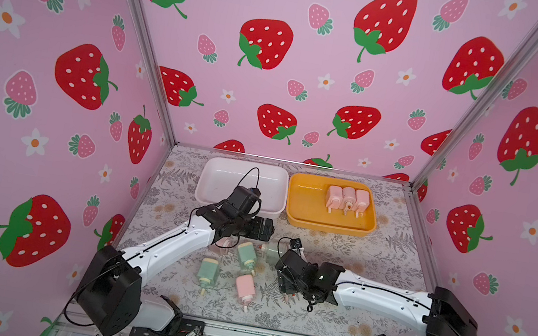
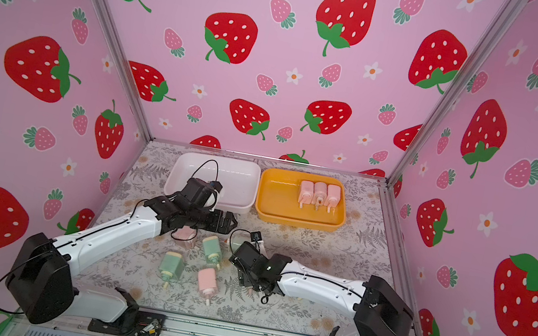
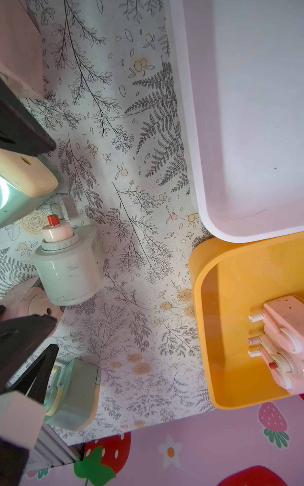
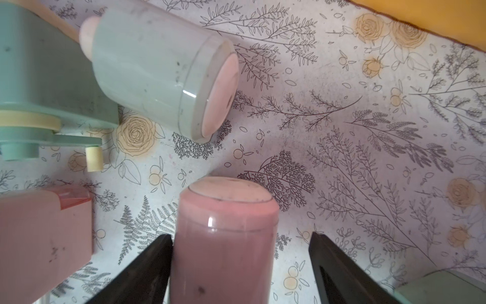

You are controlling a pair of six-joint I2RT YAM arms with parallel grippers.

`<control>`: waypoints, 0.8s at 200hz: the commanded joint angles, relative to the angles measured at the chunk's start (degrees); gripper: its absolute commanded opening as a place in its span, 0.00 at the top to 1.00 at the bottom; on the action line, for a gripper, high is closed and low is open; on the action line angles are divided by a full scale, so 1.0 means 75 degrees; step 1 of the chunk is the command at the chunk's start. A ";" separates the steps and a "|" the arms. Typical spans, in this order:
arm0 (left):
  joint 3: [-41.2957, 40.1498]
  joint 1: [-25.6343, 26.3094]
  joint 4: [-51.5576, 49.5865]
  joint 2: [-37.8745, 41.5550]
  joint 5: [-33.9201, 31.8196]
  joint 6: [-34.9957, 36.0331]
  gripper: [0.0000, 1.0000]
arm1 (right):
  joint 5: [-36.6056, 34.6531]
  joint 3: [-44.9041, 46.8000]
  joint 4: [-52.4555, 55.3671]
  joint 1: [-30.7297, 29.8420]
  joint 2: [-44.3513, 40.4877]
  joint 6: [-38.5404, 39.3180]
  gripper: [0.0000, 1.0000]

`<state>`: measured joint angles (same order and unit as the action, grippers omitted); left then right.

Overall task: Place the pencil sharpeners by color into the storage box
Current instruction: Pick up the pencil sharpener from the center of the board.

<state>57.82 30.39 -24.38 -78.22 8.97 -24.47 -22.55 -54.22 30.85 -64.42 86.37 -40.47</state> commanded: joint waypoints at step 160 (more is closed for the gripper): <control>-0.0060 0.0026 -0.0077 0.0189 -0.0460 -0.0057 0.00 | -0.0119 -0.0040 -0.0323 -0.0189 0.0425 -0.0279 0.23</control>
<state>57.32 30.39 -24.36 -77.93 6.39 -25.10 -23.03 -53.78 27.31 -65.34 88.95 -42.22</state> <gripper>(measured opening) 0.995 0.796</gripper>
